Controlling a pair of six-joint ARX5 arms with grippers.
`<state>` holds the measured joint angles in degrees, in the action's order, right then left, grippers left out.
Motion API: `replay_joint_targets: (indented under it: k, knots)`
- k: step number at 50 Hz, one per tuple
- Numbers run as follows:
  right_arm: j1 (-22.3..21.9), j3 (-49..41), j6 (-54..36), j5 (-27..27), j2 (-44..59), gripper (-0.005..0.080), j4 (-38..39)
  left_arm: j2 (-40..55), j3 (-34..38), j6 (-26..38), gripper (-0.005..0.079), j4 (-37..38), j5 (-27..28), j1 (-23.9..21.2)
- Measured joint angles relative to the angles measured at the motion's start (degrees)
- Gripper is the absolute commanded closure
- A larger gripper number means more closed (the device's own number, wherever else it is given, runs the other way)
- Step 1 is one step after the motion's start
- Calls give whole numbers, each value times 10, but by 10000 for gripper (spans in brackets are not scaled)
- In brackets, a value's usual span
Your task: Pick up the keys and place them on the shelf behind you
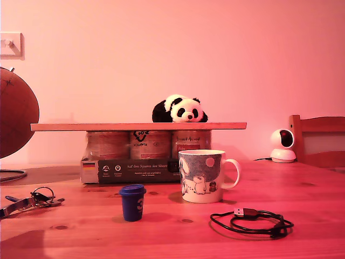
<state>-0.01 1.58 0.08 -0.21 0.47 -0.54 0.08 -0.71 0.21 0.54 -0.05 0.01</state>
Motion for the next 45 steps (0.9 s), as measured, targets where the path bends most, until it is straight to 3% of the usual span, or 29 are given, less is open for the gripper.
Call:
replay_joint_targets:
  k: [2,7,20,27,31,38,45]
  knots:
    - [-5,0,1,7,0,764,-1,0,0,-8,766,0,12,7]
    - [-39,5,69,14,0,764,-3,-3,2,-59,766,-2,130,75]
    - [-40,11,74,0,0,764,3,-3,3,-64,766,-24,151,72]
    - [-40,11,75,-69,0,764,10,-3,3,-106,766,-52,171,72]
    - [-35,12,76,-139,0,764,9,-3,3,-118,766,-49,198,72]
    - [-1,26,76,-234,0,764,9,-3,2,-120,766,-43,243,72]
    - [41,76,96,-249,0,764,-14,-3,-7,-121,766,-21,259,71]
